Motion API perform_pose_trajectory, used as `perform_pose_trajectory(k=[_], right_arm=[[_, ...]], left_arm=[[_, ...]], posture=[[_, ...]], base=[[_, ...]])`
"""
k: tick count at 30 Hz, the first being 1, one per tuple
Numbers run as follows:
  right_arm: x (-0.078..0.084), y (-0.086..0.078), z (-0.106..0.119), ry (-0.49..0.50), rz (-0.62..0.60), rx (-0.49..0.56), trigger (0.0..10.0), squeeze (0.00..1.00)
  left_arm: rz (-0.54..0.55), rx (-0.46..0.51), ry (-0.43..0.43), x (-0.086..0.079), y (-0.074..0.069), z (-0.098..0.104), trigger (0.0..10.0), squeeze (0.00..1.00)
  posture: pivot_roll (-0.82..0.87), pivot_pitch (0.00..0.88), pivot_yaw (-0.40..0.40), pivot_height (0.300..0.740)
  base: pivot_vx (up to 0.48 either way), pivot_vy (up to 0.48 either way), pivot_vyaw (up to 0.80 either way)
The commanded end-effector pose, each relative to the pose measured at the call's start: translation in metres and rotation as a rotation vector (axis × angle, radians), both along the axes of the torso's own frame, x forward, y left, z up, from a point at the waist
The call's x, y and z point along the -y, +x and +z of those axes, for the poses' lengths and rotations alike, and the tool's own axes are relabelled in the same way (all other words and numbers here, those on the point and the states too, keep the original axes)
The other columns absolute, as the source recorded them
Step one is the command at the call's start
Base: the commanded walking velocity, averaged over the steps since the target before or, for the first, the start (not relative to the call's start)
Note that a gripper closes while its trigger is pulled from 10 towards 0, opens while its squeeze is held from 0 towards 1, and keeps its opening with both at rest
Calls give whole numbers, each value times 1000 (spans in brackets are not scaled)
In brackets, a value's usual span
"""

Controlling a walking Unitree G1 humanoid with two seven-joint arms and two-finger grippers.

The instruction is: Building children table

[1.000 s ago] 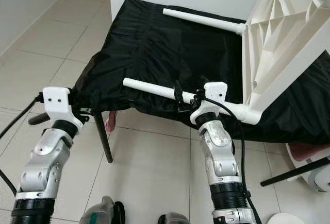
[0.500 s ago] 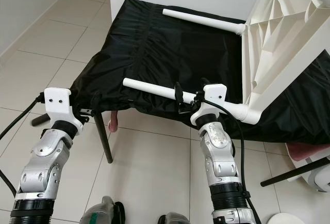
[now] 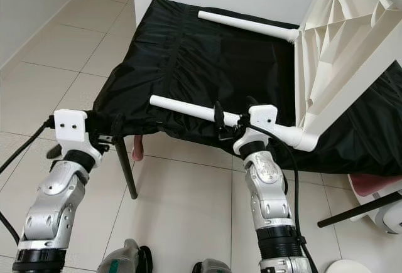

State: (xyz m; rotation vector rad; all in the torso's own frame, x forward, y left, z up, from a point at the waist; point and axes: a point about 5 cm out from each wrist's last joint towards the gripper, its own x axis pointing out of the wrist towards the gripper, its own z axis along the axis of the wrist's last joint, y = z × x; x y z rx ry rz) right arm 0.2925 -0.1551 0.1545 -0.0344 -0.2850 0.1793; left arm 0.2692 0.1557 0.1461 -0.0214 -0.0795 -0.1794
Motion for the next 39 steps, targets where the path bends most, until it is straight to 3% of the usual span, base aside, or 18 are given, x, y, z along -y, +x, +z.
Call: perform_pose_trajectory(k=[1,18,26,39], right_arm=[[6,-2,1,-18,-23,13,10000,0],[3,-24,-13,-8,-36,-2,10000,0],[9,-28,-21,5,-77,4,10000,0],[17,-43,-34,-6,-153,-20,10000,0]], left_arm=[[-19,23,-6,3,-2,3,10000,0],[6,3,5,1,-15,-9,10000,0],[13,-11,42,-4,-19,-17,10000,0],[-27,-33,51,3,-23,-24,10000,0]], posture=[[81,10,-64,740],[58,0,-63,740],[56,0,-64,740],[39,0,-61,740]], base=[[0,0,0],[0,0,0],[0,0,0],[0,0,0]])
